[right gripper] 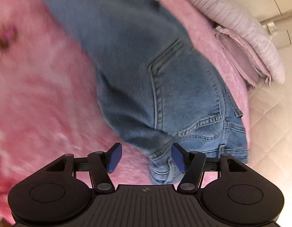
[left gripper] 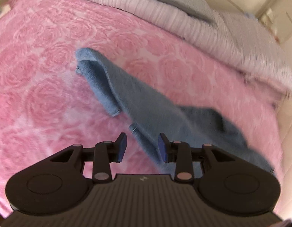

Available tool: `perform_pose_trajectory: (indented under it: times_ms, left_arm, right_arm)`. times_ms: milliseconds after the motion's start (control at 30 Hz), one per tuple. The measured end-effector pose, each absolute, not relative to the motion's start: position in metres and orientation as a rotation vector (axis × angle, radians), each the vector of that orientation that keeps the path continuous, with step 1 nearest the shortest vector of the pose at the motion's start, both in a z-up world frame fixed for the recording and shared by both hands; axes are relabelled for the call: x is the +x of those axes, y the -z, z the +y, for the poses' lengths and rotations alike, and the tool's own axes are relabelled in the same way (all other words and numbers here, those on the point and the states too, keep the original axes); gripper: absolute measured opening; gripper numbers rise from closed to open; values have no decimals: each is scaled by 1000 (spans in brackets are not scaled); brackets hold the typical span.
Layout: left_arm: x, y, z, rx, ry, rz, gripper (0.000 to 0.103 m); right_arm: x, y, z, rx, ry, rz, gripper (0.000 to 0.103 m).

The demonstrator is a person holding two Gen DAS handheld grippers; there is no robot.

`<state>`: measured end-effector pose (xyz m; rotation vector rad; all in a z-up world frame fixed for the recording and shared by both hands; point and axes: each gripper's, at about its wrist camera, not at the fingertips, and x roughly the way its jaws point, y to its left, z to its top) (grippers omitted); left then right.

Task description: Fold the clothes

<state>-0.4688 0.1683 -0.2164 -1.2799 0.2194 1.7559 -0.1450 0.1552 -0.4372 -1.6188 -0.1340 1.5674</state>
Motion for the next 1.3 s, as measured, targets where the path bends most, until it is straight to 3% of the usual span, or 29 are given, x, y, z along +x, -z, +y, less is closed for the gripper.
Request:
perform_pose_trajectory:
  times_ms: [100,167,200,233,267,300,467,633,733,800,867,933,1167,1300]
  left_arm:
    - [-481,224,178,-1326,-1772,128,39]
    - [-488,234,185,-1366,-1784,125,39]
    - [-491,239,188,-1384,-1788,133,34]
    - [-495,244,191,-1398,-1783,123,30]
    - [-499,248,193,-1411,-1777,113,8]
    - [-501,248,196,-1412,-1763,103,0]
    - [-502,203,228,-1280,-1710,161,0]
    - [-503,129,318,-990,-1664,170,0]
    - [-493,80,376,-797,-1674,151,4]
    - [-486,68,391,-752,-1674,177,12]
    - [-479,67,394,-736,-1675,223,23]
    - [-473,71,394,-739,-1674,270,26]
    - [-479,213,291,-1330,-1645,432,26]
    - [-480,273,229,-1577,-1693,371,26]
  right_arm:
    - [-134,443,166,-1635,-1539,-145,60]
    - [-128,441,171,-1629,-1544,-117,60]
    - [-126,438,174,-1629,-1549,-97,55]
    - [-124,435,176,-1628,-1554,-77,24]
    - [-122,433,179,-1627,-1559,-57,16]
    - [-120,428,181,-1621,-1565,-35,16]
    - [-105,347,208,-1453,-1568,-8,14]
    - [-90,233,297,-1112,-1425,-213,12]
    - [-84,165,358,-843,-1319,-239,17]
    - [-78,137,378,-763,-1307,-133,28]
    - [-69,118,389,-702,-1325,-10,48]
    - [-53,118,383,-647,-1378,121,59]
    - [-13,211,338,-778,-1430,785,61]
    - [-1,264,306,-702,-1363,1142,61]
